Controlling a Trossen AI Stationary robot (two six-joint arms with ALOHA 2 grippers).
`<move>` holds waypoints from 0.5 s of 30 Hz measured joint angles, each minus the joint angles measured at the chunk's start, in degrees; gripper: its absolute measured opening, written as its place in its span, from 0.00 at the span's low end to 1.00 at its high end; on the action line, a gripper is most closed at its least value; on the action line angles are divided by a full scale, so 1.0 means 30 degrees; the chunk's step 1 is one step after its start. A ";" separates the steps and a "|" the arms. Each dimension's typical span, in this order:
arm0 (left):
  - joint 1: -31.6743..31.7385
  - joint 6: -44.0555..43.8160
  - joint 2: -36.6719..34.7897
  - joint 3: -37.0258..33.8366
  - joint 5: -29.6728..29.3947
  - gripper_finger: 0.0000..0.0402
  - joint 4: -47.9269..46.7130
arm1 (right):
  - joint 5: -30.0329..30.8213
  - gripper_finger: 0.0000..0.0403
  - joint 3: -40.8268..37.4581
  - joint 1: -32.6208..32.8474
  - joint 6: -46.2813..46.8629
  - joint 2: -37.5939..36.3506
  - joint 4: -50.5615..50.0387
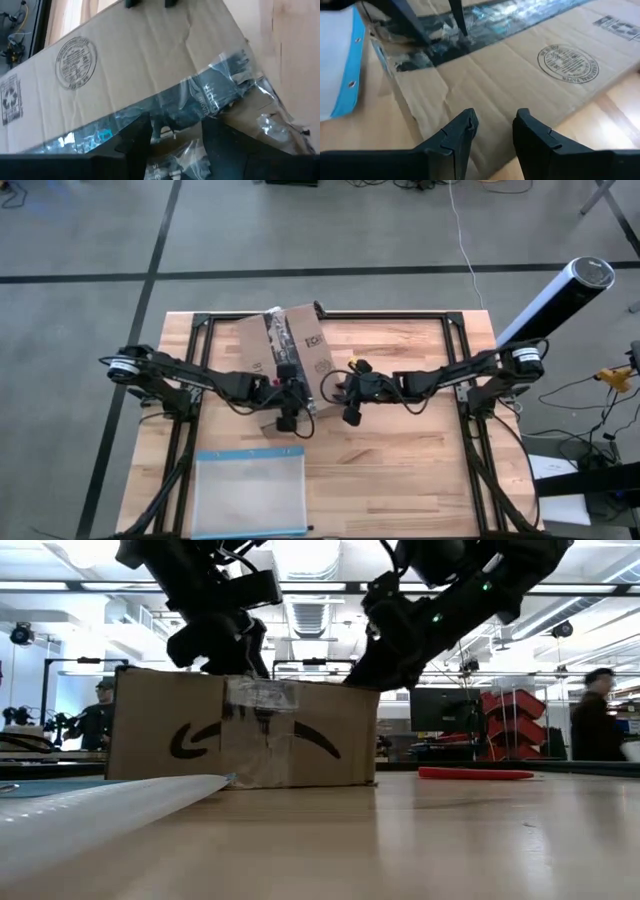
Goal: Unpack boxes
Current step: Break down the box using the red cutter
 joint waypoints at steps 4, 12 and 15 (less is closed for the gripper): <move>-0.0020 0.0205 0.0587 0.0048 0.0007 0.43 -0.0111 | 0.0036 0.30 0.0036 -0.0007 -0.0463 0.1044 0.1220; -0.0020 0.0194 0.1235 0.0146 0.0029 0.45 0.0004 | -0.0397 0.28 -0.0026 -0.0029 -0.0597 0.0582 0.1351; -0.0072 0.0155 0.1018 0.0146 0.0092 0.44 -0.0225 | -0.0627 0.29 -0.0029 -0.0036 -0.0597 0.0443 0.1292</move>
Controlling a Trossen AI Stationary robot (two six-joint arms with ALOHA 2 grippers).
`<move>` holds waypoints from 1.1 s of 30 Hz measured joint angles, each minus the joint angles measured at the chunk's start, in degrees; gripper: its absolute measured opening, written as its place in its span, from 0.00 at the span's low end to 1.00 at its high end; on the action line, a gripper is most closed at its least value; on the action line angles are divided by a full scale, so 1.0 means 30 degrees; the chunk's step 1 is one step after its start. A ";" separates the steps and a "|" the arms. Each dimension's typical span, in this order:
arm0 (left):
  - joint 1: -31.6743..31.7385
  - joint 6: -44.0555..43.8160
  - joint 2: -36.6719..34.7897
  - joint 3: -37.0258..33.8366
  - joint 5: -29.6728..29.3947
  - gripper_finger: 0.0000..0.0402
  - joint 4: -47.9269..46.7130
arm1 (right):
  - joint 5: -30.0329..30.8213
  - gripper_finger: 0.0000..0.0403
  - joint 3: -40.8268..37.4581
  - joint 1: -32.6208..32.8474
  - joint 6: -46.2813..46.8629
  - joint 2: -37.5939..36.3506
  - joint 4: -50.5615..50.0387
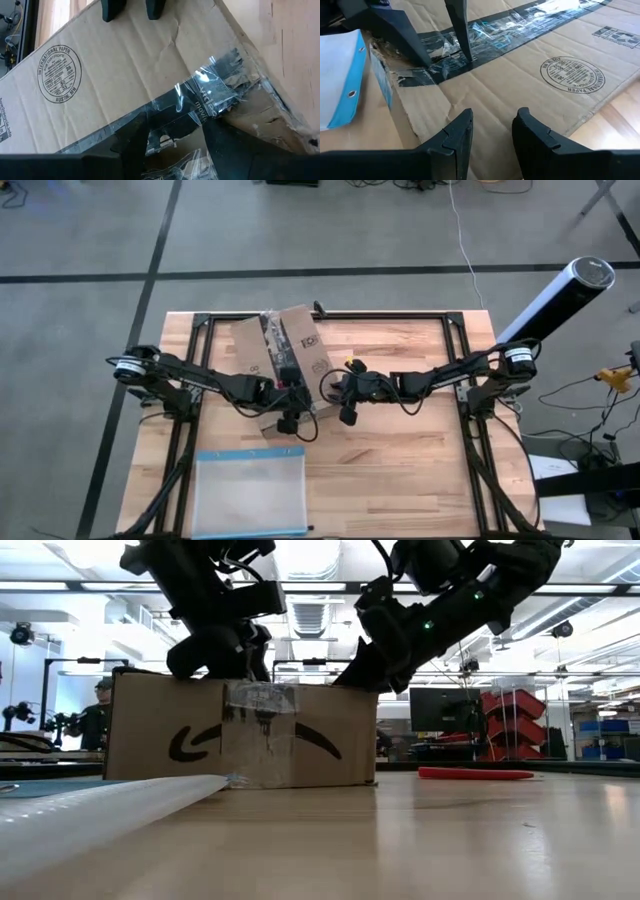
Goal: Unpack boxes
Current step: Break down the box using the red cutter
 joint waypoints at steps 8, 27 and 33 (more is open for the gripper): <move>-0.0823 -0.0751 -0.1418 -0.0070 0.0208 0.45 -0.1986 | -0.0546 0.31 0.0022 0.0051 0.0080 0.0000 0.0075; -0.1070 0.1845 0.0490 0.0408 -0.1555 0.46 0.0276 | -0.0731 0.32 -0.0059 0.0025 0.0342 -0.0015 0.0029; -0.1041 0.3122 0.0370 0.0345 -0.1970 0.40 0.2559 | -0.0730 0.31 -0.0058 0.0000 0.0350 -0.0015 0.0098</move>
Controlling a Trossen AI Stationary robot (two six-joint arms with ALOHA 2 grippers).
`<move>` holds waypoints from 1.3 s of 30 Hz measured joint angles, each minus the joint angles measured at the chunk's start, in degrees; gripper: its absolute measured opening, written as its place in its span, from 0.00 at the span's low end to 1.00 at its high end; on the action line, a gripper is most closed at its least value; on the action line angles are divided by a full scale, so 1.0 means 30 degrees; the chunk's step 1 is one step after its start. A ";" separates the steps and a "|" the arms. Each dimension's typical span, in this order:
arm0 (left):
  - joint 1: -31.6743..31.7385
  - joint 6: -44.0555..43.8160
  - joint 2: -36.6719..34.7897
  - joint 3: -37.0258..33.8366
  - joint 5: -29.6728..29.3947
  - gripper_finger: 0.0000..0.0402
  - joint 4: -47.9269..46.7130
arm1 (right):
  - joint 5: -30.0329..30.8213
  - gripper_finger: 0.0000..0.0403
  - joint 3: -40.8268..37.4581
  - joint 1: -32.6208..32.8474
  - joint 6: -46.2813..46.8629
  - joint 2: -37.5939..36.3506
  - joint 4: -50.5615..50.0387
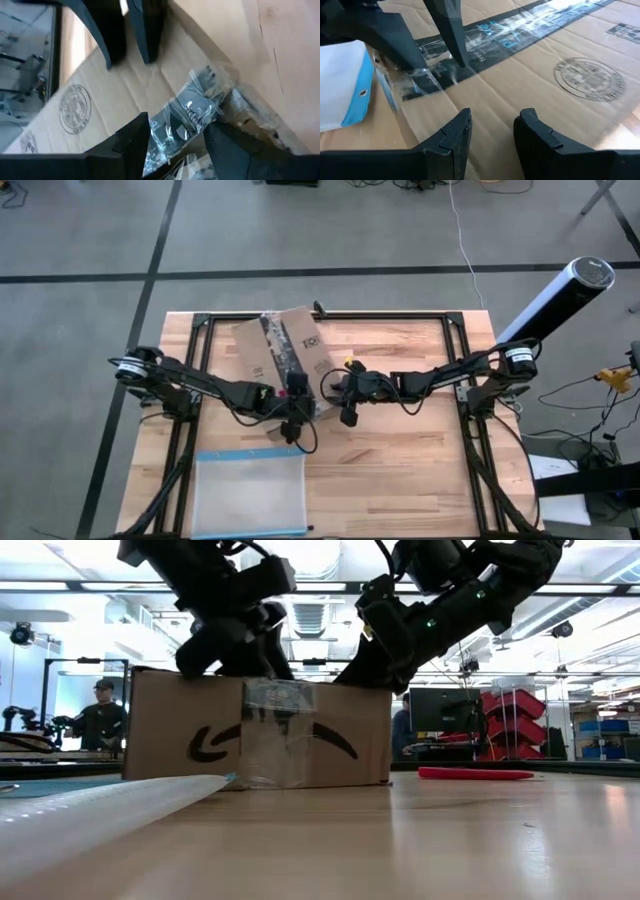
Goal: Unpack boxes
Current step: Break down the box using the red cutter
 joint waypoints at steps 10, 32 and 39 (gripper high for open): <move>-0.0015 0.0199 0.0036 -0.0054 -0.0259 0.02 0.0446 | -0.0138 0.34 0.0015 0.0000 0.0036 0.0000 0.0044; -0.0036 0.0332 -0.0066 0.0069 -0.2806 0.00 0.2200 | -0.0890 0.32 -0.0022 0.1833 -0.0504 -0.3015 -0.1034; 0.0036 0.0371 -0.0007 0.1131 -0.3011 0.00 0.2337 | -0.0593 0.34 -0.0012 0.2244 -0.1162 -0.2004 0.2621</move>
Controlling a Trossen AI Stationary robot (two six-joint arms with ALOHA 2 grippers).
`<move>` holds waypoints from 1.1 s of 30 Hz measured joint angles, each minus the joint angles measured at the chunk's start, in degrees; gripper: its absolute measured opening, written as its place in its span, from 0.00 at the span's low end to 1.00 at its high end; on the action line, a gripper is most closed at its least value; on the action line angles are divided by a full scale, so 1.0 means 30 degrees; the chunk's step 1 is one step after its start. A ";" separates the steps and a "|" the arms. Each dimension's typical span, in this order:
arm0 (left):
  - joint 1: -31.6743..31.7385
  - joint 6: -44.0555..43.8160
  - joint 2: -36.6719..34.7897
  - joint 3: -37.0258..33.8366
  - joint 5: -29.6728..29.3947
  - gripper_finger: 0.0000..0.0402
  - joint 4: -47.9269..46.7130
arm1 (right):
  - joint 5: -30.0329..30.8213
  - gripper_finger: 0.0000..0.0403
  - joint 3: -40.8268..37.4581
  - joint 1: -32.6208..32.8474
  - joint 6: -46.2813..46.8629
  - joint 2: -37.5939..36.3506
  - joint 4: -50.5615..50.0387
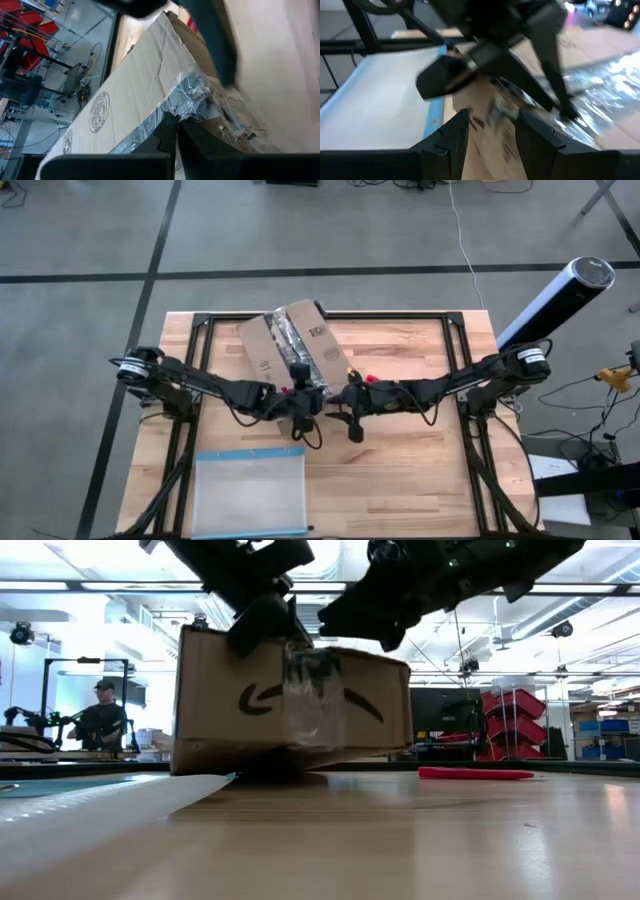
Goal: Unpack boxes
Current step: Break down the box using the red cutter
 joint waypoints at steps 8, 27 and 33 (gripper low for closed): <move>0.0022 0.0015 0.0022 0.0506 0.0726 0.00 -0.0148 | 0.1208 0.32 0.0033 -0.0036 -0.1136 0.1723 0.2073; -0.0025 -0.0737 0.0875 0.0382 0.1598 0.00 0.0022 | 0.2208 0.38 0.0404 -0.0051 -0.1946 0.1946 0.1760; -0.0022 -0.0727 0.0959 0.0416 0.2080 0.00 -0.0180 | 0.2664 0.40 0.0471 -0.0182 -0.1621 0.2759 0.1540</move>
